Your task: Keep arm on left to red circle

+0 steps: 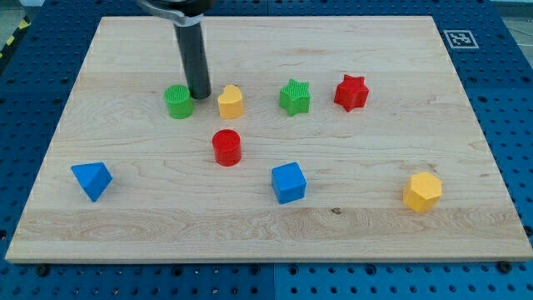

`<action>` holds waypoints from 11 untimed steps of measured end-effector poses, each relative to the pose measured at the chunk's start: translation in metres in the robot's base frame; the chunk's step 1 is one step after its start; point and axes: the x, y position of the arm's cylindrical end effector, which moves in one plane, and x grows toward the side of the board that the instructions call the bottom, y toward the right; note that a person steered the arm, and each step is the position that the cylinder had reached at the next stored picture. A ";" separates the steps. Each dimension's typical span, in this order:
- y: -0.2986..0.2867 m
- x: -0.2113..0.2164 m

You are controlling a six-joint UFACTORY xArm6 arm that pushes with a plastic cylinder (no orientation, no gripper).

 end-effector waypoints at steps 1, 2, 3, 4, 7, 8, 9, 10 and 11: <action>-0.022 0.001; -0.024 -0.005; -0.033 -0.024; -0.058 -0.029; -0.130 0.028; -0.105 0.076; -0.054 0.105; -0.018 0.115; 0.008 0.117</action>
